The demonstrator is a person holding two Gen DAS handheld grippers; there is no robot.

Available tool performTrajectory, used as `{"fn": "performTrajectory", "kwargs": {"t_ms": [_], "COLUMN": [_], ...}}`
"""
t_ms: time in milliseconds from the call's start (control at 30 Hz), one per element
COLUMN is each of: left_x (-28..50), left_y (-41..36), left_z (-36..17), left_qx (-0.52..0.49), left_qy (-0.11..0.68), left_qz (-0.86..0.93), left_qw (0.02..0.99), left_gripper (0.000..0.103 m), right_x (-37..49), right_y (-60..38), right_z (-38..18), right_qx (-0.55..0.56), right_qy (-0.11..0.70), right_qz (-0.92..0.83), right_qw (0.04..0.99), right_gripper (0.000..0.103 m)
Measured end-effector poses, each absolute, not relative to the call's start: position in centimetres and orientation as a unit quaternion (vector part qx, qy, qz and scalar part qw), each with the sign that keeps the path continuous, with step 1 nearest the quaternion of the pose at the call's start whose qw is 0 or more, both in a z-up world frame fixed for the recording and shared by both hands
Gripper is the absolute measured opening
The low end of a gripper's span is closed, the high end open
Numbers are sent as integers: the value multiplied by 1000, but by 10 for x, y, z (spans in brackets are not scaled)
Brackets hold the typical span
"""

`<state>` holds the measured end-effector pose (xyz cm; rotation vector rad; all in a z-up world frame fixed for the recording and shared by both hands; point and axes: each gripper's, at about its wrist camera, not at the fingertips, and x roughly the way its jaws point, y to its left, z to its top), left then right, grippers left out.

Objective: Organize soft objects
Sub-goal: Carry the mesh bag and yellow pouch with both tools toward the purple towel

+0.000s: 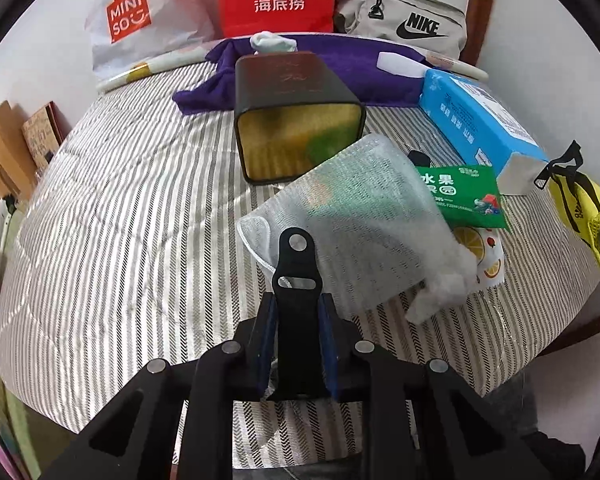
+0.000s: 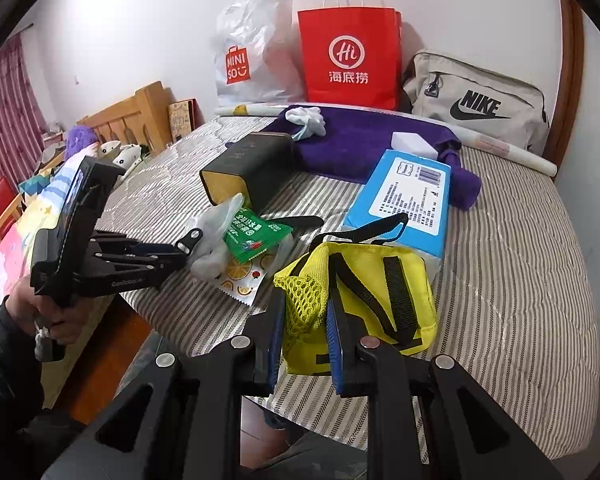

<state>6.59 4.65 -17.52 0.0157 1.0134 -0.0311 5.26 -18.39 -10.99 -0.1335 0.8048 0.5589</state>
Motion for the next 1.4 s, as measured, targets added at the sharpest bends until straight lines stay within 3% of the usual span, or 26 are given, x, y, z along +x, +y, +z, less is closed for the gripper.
{"fn": "performTrajectory", "kwargs": {"t_ms": [633,1400], "left_x": [73,172], "left_y": [83,88], "left_z": [-117,-78], "left_qx": [-62,-107], "left_qy": [434,425], "left_qz": [-35,-36], "left_qw": [898,898], "left_gripper": [20,20], "right_x": [68,179], "right_y": [-187,-183], "right_z": [-84,-48], "right_qx": [-69,-57], "right_qy": [366,341], "right_qz": [258,245], "right_qw": [892,906], "right_gripper": [20,20]}}
